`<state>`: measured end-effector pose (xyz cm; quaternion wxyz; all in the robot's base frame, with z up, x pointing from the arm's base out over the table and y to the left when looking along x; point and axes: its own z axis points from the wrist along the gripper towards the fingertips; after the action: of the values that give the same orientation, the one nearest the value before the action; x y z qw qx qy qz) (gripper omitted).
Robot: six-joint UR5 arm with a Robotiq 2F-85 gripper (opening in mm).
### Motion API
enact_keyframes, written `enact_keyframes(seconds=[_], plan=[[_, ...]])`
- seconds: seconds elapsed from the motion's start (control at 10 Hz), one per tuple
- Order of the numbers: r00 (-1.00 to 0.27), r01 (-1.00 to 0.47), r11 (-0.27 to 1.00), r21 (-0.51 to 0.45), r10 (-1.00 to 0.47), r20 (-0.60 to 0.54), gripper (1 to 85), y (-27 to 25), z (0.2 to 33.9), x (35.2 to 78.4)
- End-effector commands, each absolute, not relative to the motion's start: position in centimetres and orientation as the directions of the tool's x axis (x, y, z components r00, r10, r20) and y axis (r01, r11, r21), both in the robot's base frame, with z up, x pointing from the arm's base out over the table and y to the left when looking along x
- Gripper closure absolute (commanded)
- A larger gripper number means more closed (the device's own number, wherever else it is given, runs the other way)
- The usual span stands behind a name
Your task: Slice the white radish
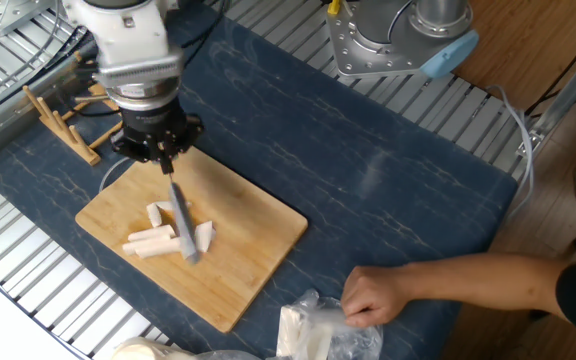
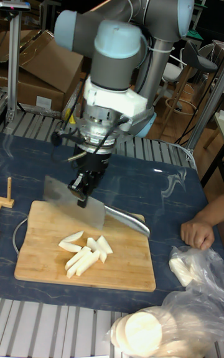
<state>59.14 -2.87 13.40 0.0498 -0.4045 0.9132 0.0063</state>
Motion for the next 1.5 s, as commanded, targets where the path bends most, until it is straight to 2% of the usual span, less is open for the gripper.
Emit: enact_keyframes(seconds=[0.0, 0.1, 0.2, 0.3, 0.5, 0.7, 0.9, 1.2, 1.4], plan=[[-0.957, -0.274, 0.958, 0.086, -0.264, -0.12, 84.7, -0.5, 14.0, 60.9], [-0.985, -0.151, 0.988, 0.015, -0.149, -0.083, 84.7, -3.0, 13.3, 61.0], [-0.999, -0.029, 0.999, -0.014, -0.029, -0.03, 84.7, -4.2, 12.7, 60.2], [-0.999, 0.031, 0.999, -0.022, 0.031, -0.005, 84.7, -4.7, 12.0, 60.0], [-0.993, 0.117, 0.993, 0.016, 0.117, 0.028, 84.7, -3.9, 10.8, 60.0], [-0.978, 0.199, 0.978, 0.067, 0.193, 0.082, 84.7, -1.8, 11.1, 59.2], [-0.983, 0.149, 0.989, 0.006, 0.147, 0.111, 84.7, -3.2, 10.9, 58.3], [-0.989, -0.073, 0.979, -0.19, -0.046, 0.14, 84.7, -8.6, 11.3, 58.1], [-0.974, -0.128, 0.967, -0.22, -0.082, 0.209, 84.7, -9.0, 11.6, 57.3]])
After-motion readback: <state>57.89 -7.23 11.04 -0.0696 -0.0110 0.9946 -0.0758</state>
